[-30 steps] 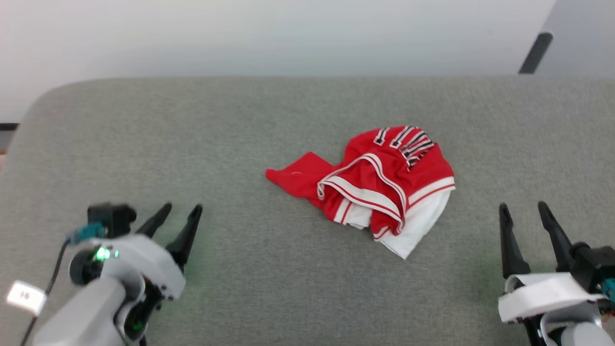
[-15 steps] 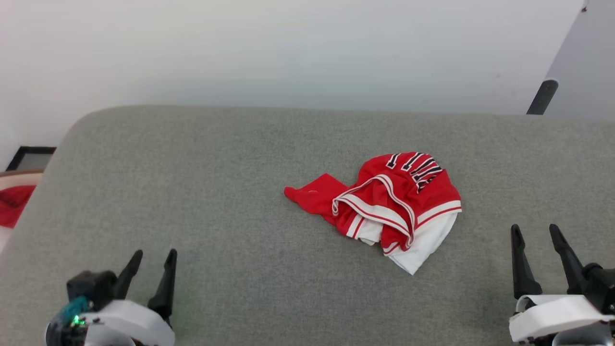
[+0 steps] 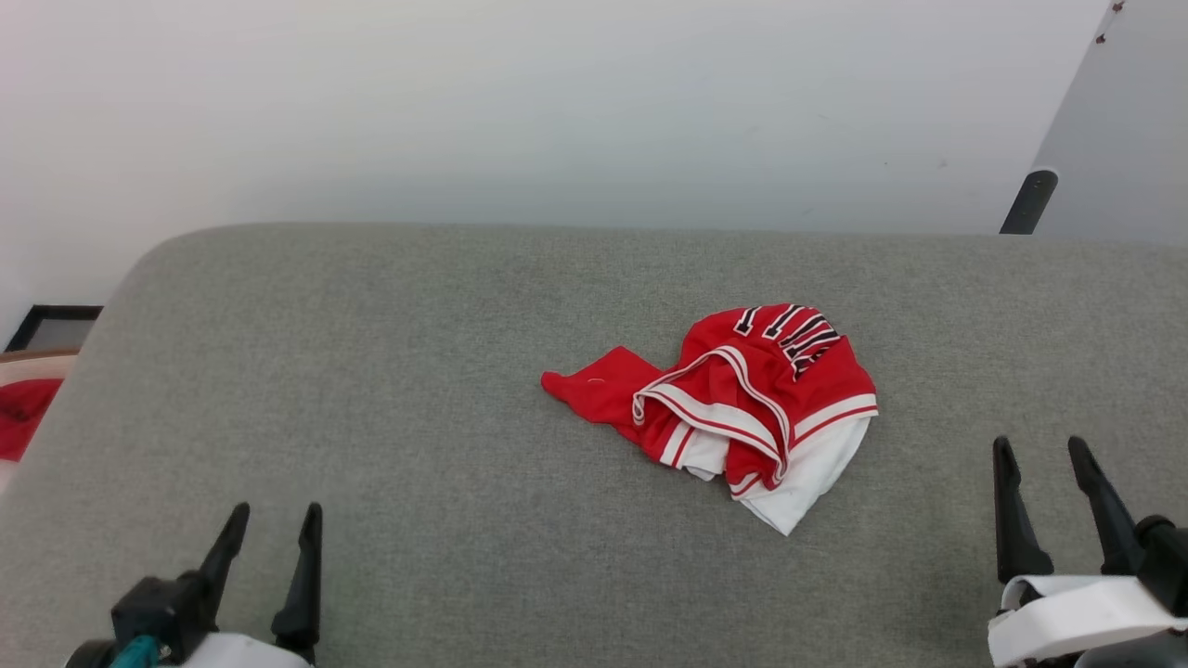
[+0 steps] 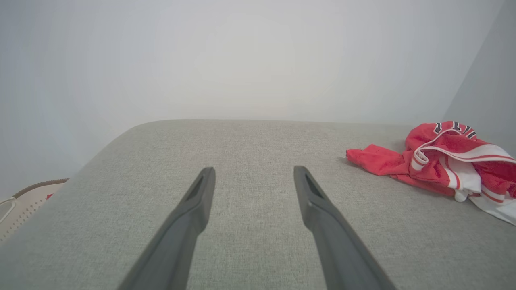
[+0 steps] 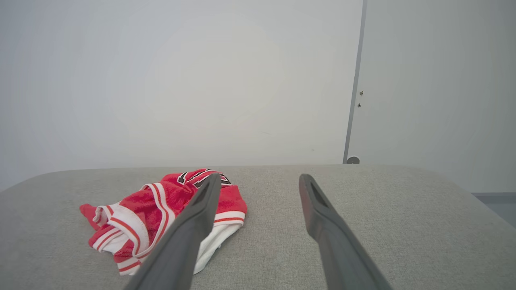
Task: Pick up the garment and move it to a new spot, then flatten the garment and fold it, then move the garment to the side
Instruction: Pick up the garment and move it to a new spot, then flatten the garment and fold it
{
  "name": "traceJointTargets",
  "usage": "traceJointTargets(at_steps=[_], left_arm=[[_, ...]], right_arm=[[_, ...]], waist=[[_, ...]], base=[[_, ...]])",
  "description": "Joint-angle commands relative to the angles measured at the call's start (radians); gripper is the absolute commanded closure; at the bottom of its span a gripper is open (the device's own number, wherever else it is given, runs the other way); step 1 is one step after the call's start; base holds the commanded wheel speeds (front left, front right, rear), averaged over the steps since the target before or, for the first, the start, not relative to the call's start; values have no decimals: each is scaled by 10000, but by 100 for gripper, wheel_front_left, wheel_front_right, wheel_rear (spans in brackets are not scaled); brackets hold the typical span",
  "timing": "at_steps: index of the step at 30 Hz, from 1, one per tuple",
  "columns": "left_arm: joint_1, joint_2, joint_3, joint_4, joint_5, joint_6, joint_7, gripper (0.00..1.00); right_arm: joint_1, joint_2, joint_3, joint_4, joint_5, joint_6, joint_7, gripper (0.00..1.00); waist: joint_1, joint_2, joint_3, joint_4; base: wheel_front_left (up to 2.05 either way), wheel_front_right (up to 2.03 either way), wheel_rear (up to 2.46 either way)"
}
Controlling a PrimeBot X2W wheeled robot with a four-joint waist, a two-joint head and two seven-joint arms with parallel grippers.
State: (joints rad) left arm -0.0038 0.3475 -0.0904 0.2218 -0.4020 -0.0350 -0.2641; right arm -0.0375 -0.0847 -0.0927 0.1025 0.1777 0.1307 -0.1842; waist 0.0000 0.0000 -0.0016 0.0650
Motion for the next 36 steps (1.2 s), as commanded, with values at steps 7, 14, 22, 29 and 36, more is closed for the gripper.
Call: traceJointTargets(at_steps=[7, 14, 22, 29, 36], left_arm=[[238, -484, 551, 110, 580, -414, 0, 0], [88, -940, 911, 111, 930, -676, 0, 0], [-178, -1284, 1226, 226, 1053, -869, 0, 0], [-585, -1462, 1279, 413, 1009, -954, 0, 0], [-924, -1508, 1098, 430, 825, -965, 0, 0]], right_arm=[[104, 101, -18, 91, -6, -1, -73, 0], [-418, -206, 467, 81, -114, 1, 583, 0], [-2052, -1708, 2409, 117, 71, -1, 3668, 0], [-3133, -3000, 4169, 57, 1821, -1, 7738, 0], [-3772, -3686, 4879, -309, 2907, -1, 10152, 0]], waist=[[0, 0, 51, -64], [0, 0, 170, 9], [0, 0, 686, 247], [0, 0, 1244, 500], [0, 0, 1864, 657]], base=[[0, 0, 0], [0, 0, 0], [0, 0, 0], [0, 0, 0], [0, 0, 0]])
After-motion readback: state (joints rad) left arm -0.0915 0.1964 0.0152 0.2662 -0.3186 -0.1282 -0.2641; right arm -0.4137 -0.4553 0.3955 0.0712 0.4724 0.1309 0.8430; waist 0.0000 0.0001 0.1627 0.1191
